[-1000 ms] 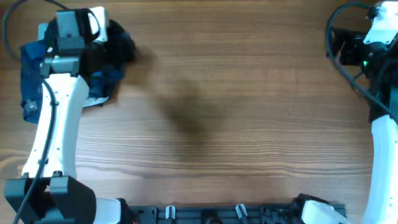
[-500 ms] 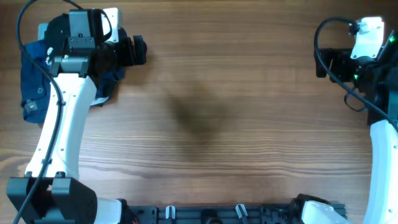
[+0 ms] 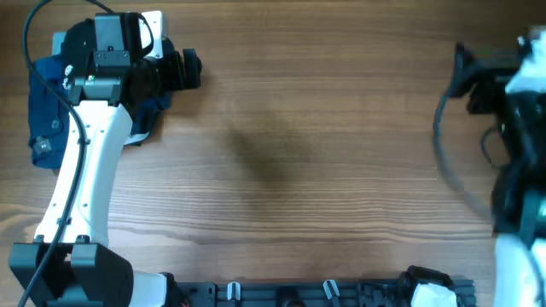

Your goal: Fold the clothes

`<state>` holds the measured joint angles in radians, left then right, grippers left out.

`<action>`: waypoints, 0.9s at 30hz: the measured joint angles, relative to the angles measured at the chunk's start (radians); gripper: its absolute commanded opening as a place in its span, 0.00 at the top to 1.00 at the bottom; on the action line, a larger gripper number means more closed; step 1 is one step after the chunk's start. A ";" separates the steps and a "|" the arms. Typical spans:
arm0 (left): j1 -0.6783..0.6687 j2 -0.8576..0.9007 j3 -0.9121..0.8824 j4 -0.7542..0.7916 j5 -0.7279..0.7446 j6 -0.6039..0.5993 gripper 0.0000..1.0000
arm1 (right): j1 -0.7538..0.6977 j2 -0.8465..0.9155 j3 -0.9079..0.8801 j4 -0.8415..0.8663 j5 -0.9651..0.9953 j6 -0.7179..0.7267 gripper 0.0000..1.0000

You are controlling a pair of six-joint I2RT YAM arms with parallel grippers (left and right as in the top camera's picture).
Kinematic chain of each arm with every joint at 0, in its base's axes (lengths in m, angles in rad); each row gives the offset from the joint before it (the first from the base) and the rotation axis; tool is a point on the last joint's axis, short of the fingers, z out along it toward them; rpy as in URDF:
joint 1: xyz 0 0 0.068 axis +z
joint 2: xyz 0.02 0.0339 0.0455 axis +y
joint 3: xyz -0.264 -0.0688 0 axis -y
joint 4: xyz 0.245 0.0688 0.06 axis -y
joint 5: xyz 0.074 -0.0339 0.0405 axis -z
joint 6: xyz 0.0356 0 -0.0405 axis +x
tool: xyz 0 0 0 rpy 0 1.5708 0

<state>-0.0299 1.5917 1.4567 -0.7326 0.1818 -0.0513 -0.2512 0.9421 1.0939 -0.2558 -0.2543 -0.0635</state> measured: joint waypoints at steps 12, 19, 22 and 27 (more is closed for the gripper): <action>0.000 0.000 0.000 -0.001 0.001 0.000 0.00 | 0.056 -0.566 -0.820 0.361 -0.064 0.102 0.00; 0.000 0.001 0.000 0.001 0.003 0.000 0.00 | 0.068 -0.828 -1.050 0.369 -0.067 0.158 0.00; 0.000 0.001 0.000 0.000 0.003 0.000 0.00 | 0.113 -0.857 -1.081 0.350 -0.067 0.173 0.00; 0.000 0.001 0.000 -0.001 0.003 0.000 0.00 | 0.152 -0.878 -1.086 0.282 -0.067 0.172 0.00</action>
<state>-0.0299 1.5925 1.4563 -0.7334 0.1848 -0.0513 -0.0994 0.0639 0.0078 0.0261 -0.3210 0.1085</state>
